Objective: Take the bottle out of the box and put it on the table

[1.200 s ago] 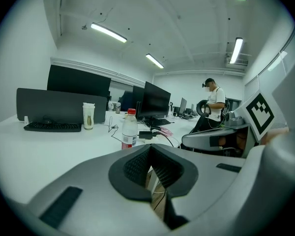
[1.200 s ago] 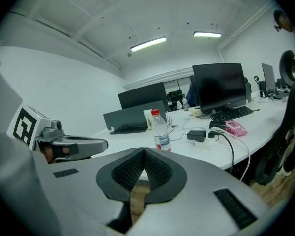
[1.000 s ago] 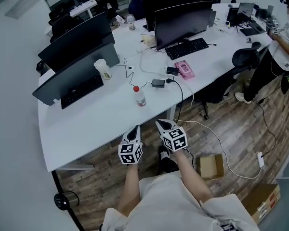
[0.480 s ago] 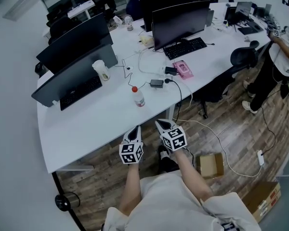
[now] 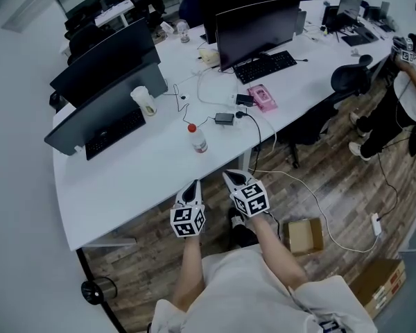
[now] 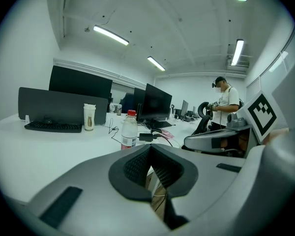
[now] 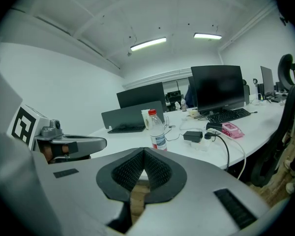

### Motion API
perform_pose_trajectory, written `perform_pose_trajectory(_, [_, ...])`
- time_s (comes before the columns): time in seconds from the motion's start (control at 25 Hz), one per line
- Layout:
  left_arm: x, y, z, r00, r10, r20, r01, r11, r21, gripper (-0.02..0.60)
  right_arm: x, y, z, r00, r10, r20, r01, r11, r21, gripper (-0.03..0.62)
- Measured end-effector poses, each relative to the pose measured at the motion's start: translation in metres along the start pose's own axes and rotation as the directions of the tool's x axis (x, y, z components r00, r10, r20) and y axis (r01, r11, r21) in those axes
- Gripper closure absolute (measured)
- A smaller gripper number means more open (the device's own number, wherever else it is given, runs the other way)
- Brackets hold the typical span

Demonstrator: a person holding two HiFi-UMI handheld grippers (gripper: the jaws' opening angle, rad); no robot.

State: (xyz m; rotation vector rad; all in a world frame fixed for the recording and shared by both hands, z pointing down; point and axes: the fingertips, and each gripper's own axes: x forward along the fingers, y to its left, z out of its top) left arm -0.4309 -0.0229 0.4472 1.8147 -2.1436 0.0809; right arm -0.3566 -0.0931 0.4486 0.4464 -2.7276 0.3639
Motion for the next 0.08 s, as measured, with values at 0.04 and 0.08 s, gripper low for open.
perform_pose_trajectory(0.04, [0.0019, 0.0004, 0.0019, 1.0, -0.002, 0.006, 0.002, 1.0, 0.003, 0.569, 0.0014, -0.0013, 0.0023, 1.0, -0.002, 0.006, 0.002, 1.0, -0.006, 0.556])
perform_pose_trajectory(0.08, [0.0037, 0.0009, 0.0034, 1.0, -0.004, 0.011, 0.004, 1.0, 0.005, 0.569, 0.0027, -0.0025, 0.0044, 1.0, -0.004, 0.011, 0.004, 1.0, -0.012, 0.556])
